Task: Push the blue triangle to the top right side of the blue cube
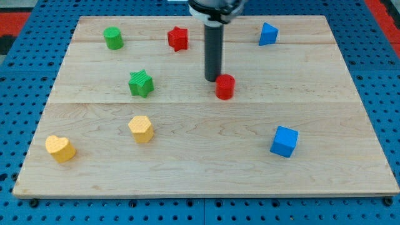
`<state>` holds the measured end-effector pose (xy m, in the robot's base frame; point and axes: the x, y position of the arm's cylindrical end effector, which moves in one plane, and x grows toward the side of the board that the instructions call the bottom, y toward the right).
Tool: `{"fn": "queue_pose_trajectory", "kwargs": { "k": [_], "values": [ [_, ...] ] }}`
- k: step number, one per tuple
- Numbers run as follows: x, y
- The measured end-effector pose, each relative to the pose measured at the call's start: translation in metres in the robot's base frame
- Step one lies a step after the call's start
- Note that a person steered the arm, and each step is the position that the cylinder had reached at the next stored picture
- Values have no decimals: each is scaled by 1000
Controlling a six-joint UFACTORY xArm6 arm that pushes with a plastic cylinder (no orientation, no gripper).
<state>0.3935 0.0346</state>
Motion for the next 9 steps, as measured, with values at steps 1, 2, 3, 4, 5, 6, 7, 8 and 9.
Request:
{"fn": "queue_pose_trajectory", "kwargs": {
  "k": [1,2,3,4,5,6,7,8,9],
  "values": [
    [39,42],
    [75,55],
    [55,68],
    [10,136],
    [-79,162],
    [-134,157],
    [-167,146],
    [-146,108],
    [-104,63]
  ]
}}
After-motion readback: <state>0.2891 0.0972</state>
